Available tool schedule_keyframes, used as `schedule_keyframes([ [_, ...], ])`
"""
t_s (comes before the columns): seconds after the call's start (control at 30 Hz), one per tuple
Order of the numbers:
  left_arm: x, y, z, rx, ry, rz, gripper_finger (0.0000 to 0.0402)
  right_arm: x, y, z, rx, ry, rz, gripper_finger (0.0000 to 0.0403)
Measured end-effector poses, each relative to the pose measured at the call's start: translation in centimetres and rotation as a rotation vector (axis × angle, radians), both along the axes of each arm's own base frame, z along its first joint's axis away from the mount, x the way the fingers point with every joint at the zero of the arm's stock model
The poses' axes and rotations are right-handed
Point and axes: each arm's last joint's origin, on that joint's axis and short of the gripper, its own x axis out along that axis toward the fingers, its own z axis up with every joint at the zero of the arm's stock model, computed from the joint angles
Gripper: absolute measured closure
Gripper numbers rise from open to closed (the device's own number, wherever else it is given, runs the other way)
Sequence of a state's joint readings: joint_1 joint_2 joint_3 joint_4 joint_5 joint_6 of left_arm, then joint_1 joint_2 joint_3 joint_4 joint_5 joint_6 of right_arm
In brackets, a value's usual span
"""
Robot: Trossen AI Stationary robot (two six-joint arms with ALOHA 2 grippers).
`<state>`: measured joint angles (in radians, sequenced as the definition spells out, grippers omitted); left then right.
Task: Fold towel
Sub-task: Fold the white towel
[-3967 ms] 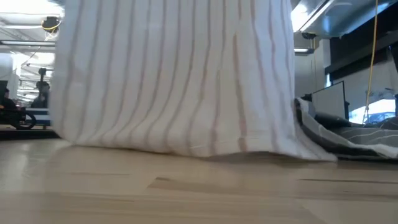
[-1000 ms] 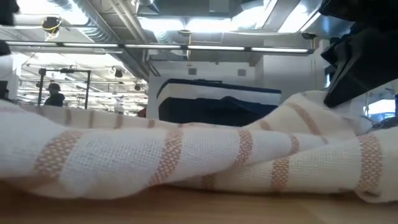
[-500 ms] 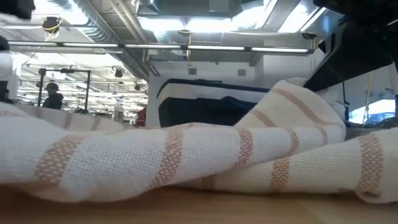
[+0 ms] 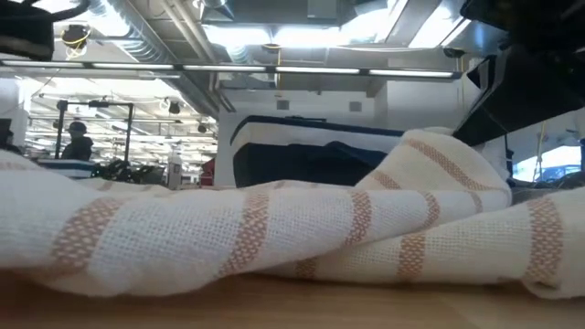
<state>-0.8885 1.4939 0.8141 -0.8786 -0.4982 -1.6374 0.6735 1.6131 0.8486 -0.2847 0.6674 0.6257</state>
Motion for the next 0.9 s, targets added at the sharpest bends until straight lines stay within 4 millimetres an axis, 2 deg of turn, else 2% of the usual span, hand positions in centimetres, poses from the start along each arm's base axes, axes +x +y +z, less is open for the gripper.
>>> schedule_keyframes([
  [0.23, -0.3, 0.2, -1.8, -0.018, 0.044, -0.138, 0.0258, 0.0, 0.0, -0.1, 0.000, 0.003, 0.002, 0.0397],
  [0.6, 0.2, -0.6, -1.9, -0.069, 0.021, -0.288, 0.0278, 0.0, 0.0, 0.0, 0.001, 0.000, 0.002, 0.0397],
  [0.73, 0.1, -0.2, -1.9, -0.036, 0.053, -0.290, 0.0289, 0.0, 0.0, 0.0, 0.001, 0.000, 0.002, 0.0397],
  [0.9, 0.5, 0.5, -2.1, -0.029, 0.054, -0.196, 0.0293, 0.0, 0.0, 0.0, 0.001, 0.000, 0.002, 0.0397],
])
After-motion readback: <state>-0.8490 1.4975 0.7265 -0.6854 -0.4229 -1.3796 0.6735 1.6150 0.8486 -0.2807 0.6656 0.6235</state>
